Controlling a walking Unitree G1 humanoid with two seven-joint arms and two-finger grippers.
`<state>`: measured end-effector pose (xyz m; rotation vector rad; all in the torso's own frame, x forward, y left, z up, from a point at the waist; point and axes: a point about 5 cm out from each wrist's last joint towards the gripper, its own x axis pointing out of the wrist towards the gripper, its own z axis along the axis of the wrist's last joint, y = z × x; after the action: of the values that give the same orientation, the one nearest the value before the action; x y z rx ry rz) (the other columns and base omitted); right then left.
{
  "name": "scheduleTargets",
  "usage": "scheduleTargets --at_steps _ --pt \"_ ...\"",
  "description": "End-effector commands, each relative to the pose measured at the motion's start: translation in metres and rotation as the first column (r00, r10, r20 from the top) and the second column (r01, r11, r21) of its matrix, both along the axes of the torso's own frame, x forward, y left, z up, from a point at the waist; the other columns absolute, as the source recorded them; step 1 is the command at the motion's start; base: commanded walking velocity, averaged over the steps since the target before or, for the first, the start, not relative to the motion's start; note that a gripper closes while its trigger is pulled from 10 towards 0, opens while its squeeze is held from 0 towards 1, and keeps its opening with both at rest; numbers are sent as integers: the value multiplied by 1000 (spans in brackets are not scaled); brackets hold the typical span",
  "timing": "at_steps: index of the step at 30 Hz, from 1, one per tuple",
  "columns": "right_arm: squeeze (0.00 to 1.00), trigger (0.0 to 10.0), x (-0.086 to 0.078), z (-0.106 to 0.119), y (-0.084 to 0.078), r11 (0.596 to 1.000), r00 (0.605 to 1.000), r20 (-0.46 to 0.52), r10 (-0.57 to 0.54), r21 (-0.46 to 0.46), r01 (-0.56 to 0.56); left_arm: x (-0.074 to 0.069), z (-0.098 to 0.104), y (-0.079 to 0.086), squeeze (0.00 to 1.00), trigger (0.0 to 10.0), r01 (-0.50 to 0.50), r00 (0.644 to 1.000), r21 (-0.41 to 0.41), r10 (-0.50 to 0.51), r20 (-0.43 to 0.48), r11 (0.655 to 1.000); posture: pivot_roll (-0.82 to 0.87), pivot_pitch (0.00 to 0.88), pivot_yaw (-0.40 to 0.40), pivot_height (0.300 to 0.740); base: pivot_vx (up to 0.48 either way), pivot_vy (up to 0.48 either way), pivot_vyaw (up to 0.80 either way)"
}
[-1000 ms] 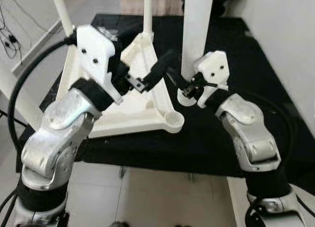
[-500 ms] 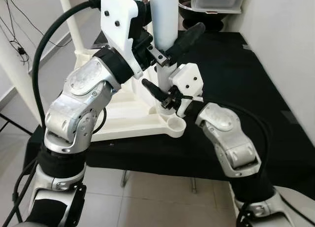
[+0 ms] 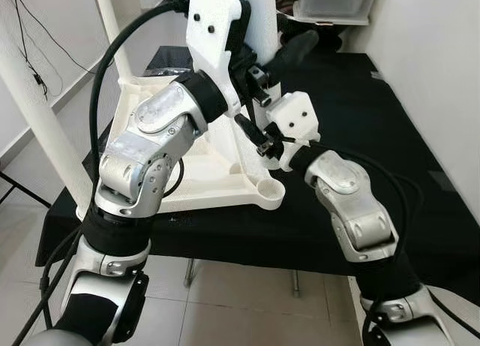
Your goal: Building children table
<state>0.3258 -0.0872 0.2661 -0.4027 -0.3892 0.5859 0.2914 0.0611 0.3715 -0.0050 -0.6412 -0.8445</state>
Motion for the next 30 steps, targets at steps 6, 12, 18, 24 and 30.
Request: scheduleTargets --at_steps 6,12,18,24,30 --pt "0 10000 -5 -5 18 997 997 34 64 -51 -63 -4 9 5 0 0 -2 1000 -52 3 13 999 9 49 -25 740 0 0 0" --pt "1000 10000 -3 -12 22 983 980 -90 179 47 -175 -23 -2 2 0 0 226 974 -34 -226 -8 974 7 42 -26 740 0 0 0" --pt "1000 10000 -6 -17 25 927 912 -167 374 49 -372 -38 -16 7 0 0 403 914 25 -402 -53 915 8 41 -30 740 0 0 0" --pt "318 10000 1 -24 22 906 883 -221 414 3 -424 -49 -25 9 0 0 497 866 84 -489 -106 863 15 44 -36 740 0 0 0" --pt "0 10000 -3 -23 33 846 814 -279 510 -7 -533 -61 -32 5 0 0 555 830 109 -541 -132 825 10 41 -38 740 0 0 0"
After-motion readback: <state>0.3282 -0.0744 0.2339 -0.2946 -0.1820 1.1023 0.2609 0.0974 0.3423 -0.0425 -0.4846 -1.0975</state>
